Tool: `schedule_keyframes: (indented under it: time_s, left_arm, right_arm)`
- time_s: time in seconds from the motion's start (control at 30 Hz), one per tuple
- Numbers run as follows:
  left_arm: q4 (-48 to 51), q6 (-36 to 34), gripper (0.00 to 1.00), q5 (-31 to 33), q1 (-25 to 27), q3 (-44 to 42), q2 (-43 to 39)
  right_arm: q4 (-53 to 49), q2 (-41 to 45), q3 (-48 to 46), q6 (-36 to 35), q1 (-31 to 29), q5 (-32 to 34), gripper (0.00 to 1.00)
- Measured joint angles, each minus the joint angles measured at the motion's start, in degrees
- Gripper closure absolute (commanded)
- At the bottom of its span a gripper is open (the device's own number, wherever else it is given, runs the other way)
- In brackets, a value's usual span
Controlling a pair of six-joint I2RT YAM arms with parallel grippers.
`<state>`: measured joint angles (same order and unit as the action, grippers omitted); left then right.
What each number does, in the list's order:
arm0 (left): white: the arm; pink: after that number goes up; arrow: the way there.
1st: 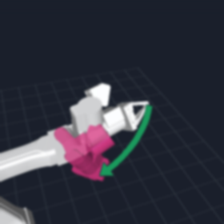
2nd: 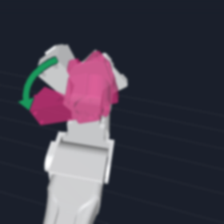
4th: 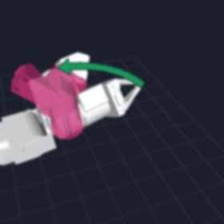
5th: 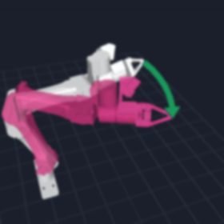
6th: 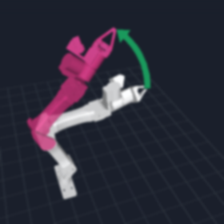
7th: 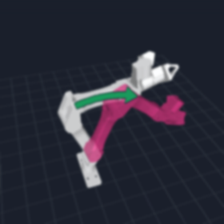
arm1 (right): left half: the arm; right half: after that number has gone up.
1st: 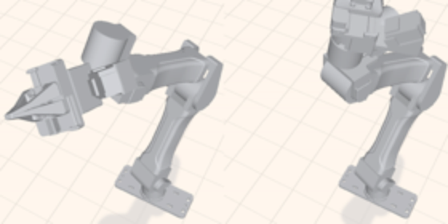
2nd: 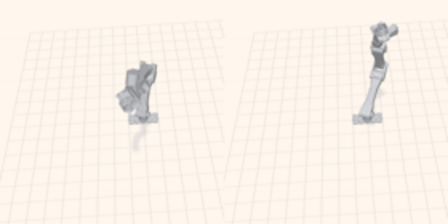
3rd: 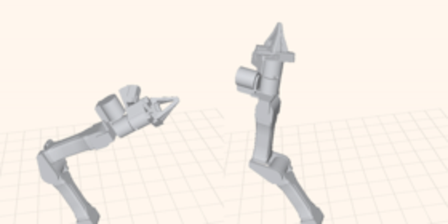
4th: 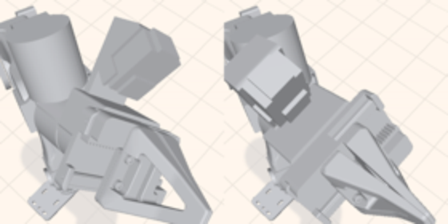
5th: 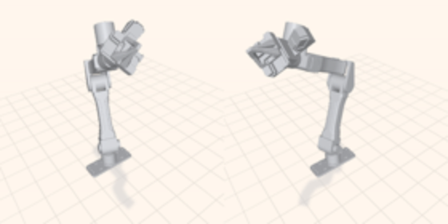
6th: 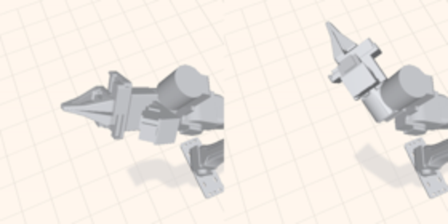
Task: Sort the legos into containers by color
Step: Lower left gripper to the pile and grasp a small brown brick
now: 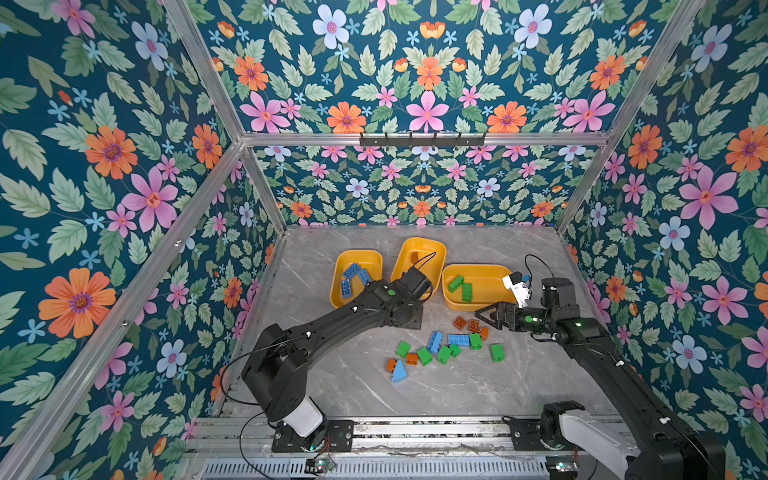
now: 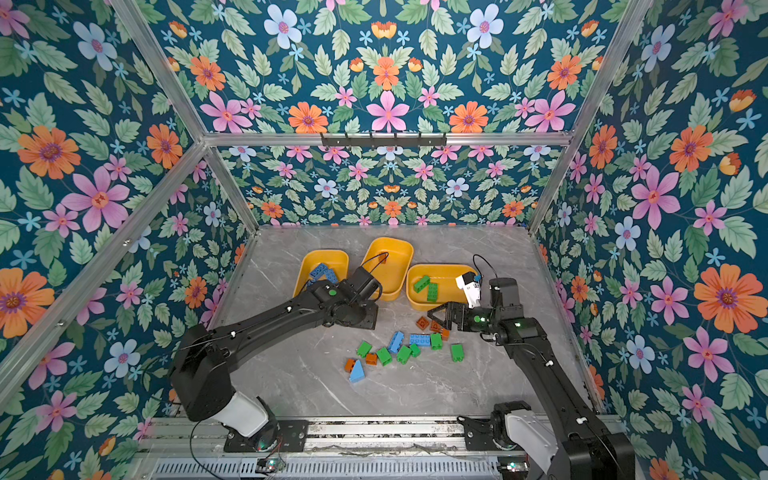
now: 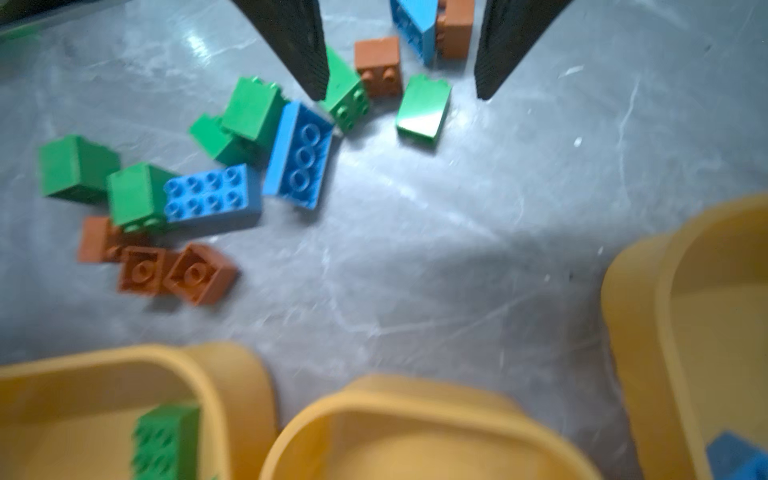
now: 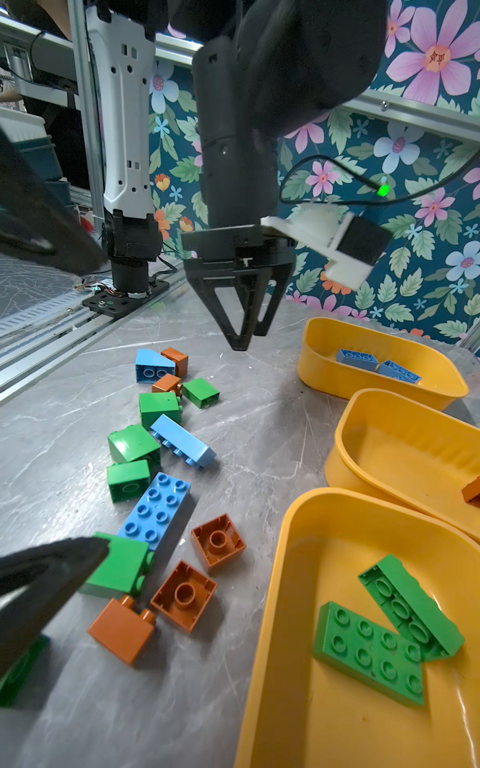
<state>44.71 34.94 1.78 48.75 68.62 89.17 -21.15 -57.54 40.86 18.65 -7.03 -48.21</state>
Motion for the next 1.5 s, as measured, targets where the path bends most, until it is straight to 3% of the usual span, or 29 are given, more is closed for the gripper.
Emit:
schedule_keyframes:
  time_s: [0.2, 0.5, 0.87, 1.3, 1.5]
  left_arm:
    - [1.2, 2.2, 0.48, -1.9, 0.1, -9.0, -3.7]
    - [-0.6, 2.4, 0.56, -4.8, 0.7, -15.5, -4.1]
    - [-3.4, 2.4, 0.59, -7.6, 0.9, -19.2, -3.9]
    - [-4.2, 2.5, 0.59, -5.3, 0.9, -19.9, -1.2]
    - [-4.9, 2.6, 0.75, -4.8, 0.9, -20.0, -0.4]
  right_arm:
    - [0.4, -0.2, -0.6, 0.0, -0.9, -1.0, 0.01]
    - [0.4, -0.2, -1.4, 0.0, -1.2, -1.3, 0.01]
    - [0.4, -0.2, -2.1, 0.1, -1.2, -1.5, 0.01]
    - [0.4, -0.3, -2.1, 0.1, -1.2, -1.7, 0.01]
    - [0.4, -0.4, -2.2, 0.1, -1.2, -1.7, 0.01]
